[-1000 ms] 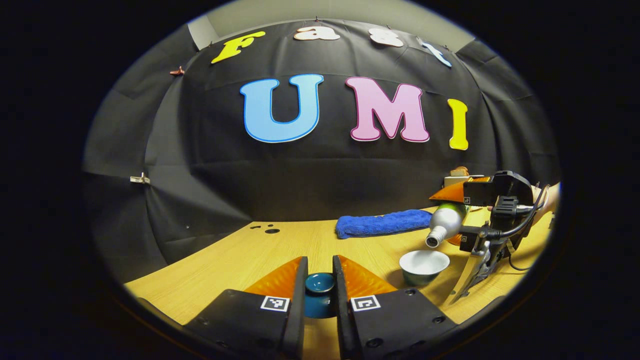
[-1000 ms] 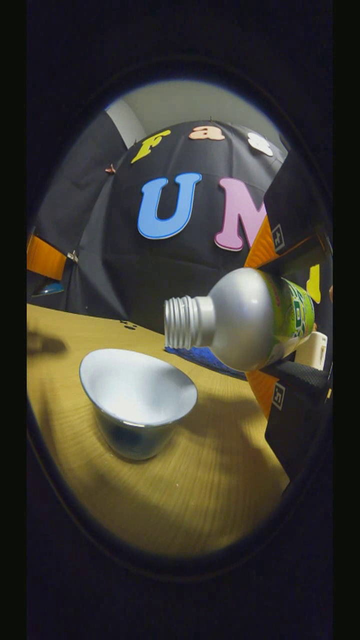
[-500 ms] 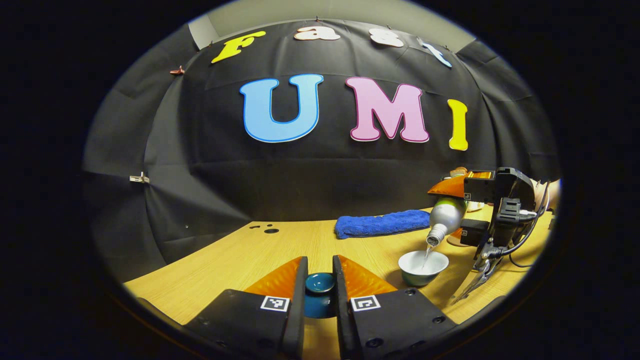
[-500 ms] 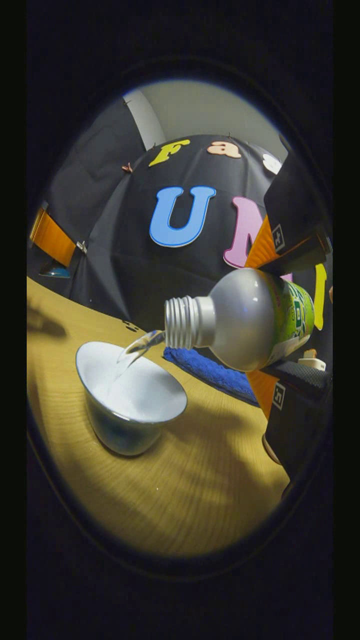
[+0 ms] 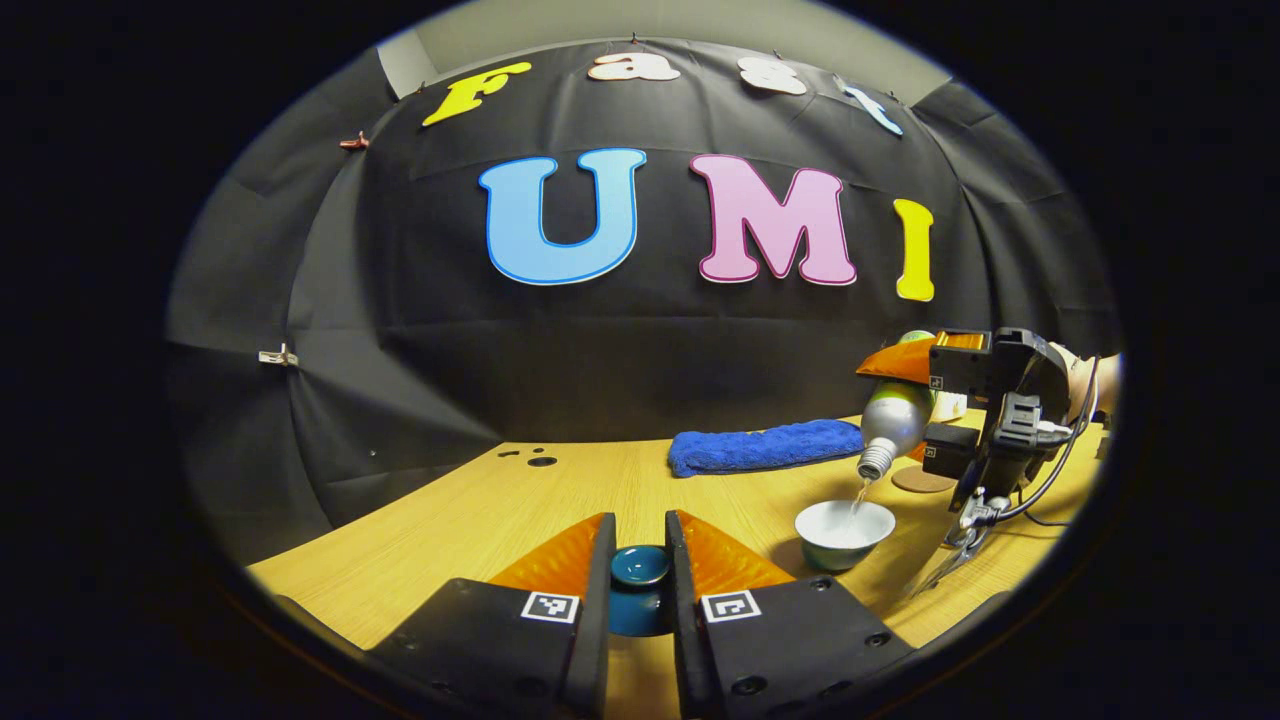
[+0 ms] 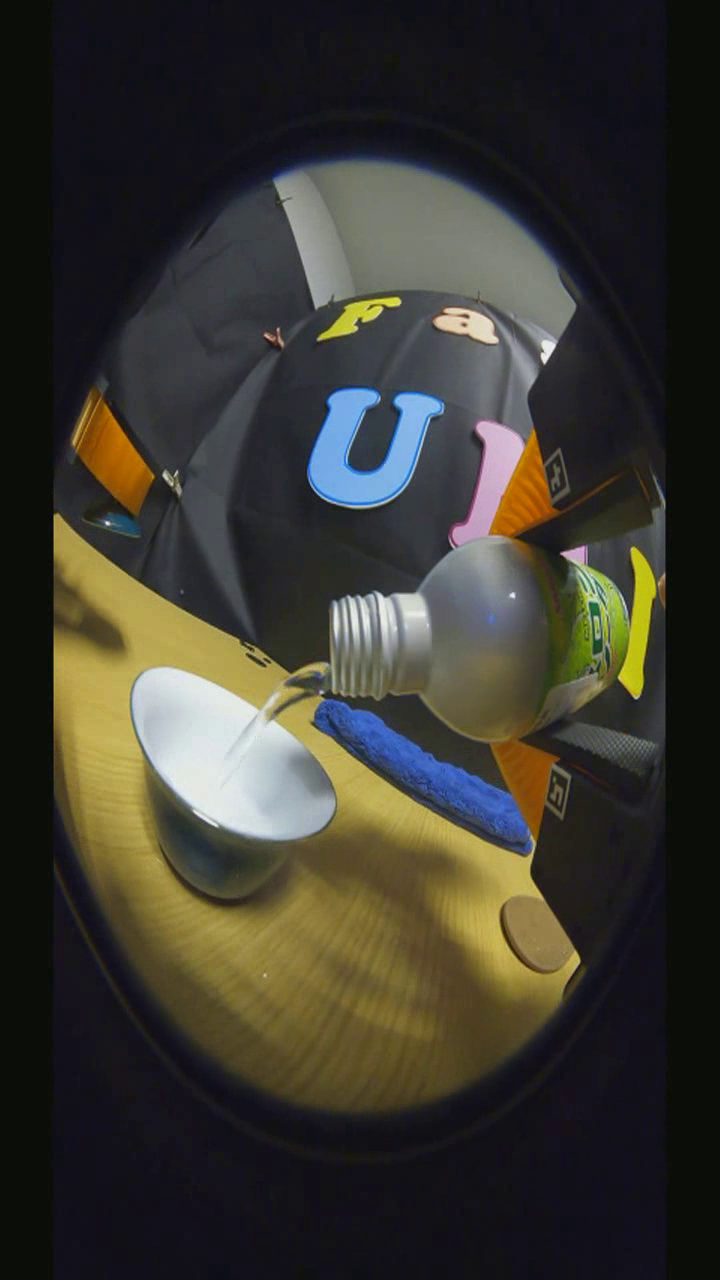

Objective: Open the teacup lid with one hand, grasp the water bottle and pour water into the teacup with the other hand; after pouring, place the water bottle on the coaster and then close the teacup lid.

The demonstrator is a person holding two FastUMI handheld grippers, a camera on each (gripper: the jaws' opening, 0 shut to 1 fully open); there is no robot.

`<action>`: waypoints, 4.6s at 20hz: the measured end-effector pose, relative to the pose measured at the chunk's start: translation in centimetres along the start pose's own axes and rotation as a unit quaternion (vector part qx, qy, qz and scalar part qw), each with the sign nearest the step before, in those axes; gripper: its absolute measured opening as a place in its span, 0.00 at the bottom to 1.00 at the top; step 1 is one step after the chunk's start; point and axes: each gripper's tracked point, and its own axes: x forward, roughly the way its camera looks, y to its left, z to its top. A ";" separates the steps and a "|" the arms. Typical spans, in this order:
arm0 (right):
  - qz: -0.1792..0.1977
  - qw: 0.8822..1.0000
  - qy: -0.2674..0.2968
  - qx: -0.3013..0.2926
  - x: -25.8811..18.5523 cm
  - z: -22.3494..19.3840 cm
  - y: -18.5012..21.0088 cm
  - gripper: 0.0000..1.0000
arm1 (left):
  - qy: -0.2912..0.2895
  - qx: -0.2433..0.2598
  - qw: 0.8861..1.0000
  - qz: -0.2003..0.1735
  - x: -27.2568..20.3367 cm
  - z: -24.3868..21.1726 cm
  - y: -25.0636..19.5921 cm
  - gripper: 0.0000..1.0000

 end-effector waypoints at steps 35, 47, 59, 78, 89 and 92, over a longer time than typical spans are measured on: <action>-0.044 0.997 -0.018 -0.067 0.1 0.8 -3.3 0.78 | 0.000 -0.002 1.000 -0.008 -0.1 0.1 -0.2 0.30; -0.039 0.996 -0.018 -0.073 0.1 1.0 -3.1 0.78 | 0.000 -0.001 1.000 -0.014 -0.1 0.1 -0.3 0.30; -0.030 0.997 -0.019 -0.067 -0.1 1.7 -2.7 0.78 | 0.000 -0.001 1.000 -0.016 -0.1 0.1 -0.4 0.30; -0.002 0.971 0.063 0.231 -4.3 -2.5 -0.2 0.78 | 0.002 -0.002 1.000 -0.005 -0.2 0.1 -0.3 0.30; 0.060 0.770 0.119 0.624 -8.8 -7.2 1.9 0.79 | 0.010 0.008 1.000 0.001 -0.3 -0.1 -0.1 0.30; 0.062 0.702 0.098 0.703 -8.8 -7.3 1.0 0.79 | 0.012 0.009 1.000 0.004 -0.3 -0.2 -0.1 0.30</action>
